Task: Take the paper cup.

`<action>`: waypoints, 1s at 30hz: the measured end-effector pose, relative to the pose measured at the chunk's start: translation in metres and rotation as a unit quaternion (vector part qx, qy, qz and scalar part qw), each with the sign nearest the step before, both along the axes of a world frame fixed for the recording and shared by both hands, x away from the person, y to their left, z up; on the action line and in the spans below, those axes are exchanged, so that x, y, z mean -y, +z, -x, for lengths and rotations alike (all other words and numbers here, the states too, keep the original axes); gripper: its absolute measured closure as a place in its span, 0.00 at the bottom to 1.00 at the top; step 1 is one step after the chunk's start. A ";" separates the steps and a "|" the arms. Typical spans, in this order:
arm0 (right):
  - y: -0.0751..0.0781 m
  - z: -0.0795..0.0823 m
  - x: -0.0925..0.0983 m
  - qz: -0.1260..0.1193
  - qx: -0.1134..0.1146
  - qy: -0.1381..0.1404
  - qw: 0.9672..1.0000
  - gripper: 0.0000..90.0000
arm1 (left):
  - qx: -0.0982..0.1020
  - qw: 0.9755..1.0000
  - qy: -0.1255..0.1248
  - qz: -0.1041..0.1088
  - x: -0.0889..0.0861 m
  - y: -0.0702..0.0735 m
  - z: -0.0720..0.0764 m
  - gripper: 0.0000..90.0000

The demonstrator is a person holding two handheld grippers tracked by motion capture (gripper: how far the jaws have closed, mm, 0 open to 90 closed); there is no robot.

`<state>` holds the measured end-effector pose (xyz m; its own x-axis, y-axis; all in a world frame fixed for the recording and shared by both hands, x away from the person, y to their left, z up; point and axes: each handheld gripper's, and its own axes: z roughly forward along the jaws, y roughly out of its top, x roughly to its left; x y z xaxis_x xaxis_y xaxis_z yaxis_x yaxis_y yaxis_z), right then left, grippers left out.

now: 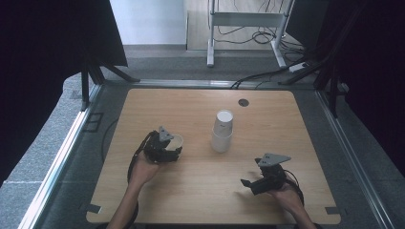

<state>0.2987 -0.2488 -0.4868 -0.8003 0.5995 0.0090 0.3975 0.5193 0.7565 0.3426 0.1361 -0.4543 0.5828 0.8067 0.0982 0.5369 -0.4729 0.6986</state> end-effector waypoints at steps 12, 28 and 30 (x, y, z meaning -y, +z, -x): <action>-0.002 0.001 -0.002 0.012 -0.002 0.010 1.000 0.01 | -0.009 1.000 -0.001 -0.004 0.005 -0.007 -0.002 0.30; -0.002 0.001 -0.003 0.017 0.002 0.012 1.000 0.01 | 0.000 0.999 -0.012 0.051 -0.001 0.011 0.003 0.15; -0.002 0.001 -0.003 0.018 0.003 0.012 1.000 0.01 | 0.004 0.998 -0.015 0.053 -0.001 0.013 0.005 0.15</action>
